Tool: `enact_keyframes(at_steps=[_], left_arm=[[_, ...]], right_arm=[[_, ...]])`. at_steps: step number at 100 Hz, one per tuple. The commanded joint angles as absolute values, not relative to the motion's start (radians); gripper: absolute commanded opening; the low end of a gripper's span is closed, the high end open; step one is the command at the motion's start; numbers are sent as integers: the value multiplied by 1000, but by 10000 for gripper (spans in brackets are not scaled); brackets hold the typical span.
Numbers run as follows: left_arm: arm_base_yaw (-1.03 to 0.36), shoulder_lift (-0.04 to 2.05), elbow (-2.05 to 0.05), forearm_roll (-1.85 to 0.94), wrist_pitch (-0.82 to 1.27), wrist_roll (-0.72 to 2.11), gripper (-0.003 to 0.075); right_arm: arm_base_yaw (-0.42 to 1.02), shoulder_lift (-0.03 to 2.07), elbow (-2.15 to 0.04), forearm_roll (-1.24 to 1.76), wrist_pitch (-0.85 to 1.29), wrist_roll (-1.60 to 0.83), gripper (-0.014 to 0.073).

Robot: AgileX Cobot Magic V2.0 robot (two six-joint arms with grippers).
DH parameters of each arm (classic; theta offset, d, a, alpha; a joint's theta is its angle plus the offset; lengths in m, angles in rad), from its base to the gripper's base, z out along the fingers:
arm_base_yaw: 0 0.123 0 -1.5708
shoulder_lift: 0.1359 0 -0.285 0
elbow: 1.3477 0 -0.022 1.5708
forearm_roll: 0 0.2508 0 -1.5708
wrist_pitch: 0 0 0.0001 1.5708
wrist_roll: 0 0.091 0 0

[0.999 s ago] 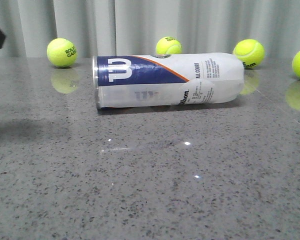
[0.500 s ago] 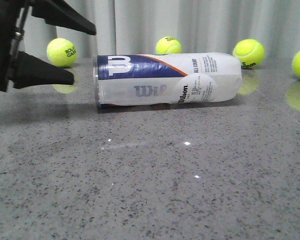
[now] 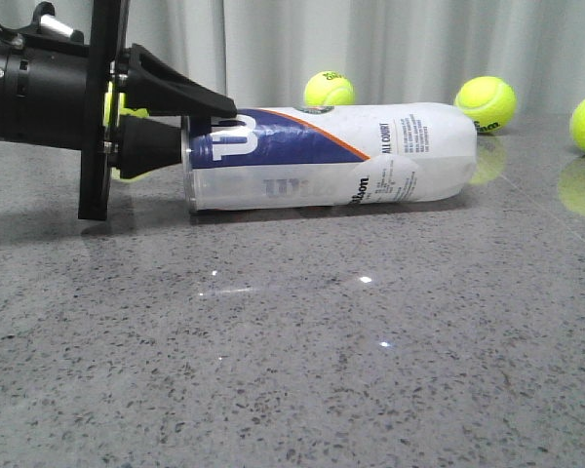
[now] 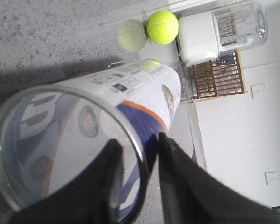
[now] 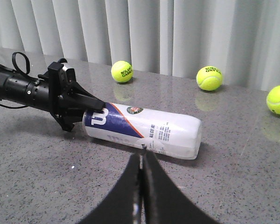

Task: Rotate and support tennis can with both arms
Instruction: 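Lift the can's gripped end with the left gripper, tilting it upright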

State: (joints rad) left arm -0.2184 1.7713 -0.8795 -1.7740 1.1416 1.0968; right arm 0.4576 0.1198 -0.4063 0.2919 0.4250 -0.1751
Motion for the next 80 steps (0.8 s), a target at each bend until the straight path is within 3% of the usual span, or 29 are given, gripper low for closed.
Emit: enact_keyframes(at_steps=[1, 12, 48, 80], left_arm=[[-225, 1735, -904, -1845, 1246, 1106, 50], [-225, 1735, -904, -1845, 1246, 1106, -20], [-225, 1575, -911, -1819, 1186, 1156, -19], [-225, 1349, -1109, -1297, 1011, 879, -19]], right_arm=[[452, 131, -430, 304, 350, -183, -62], [452, 131, -430, 304, 350, -183, -62], [452, 131, -430, 304, 350, -183, -62], [452, 131, -430, 304, 350, -183, -62]])
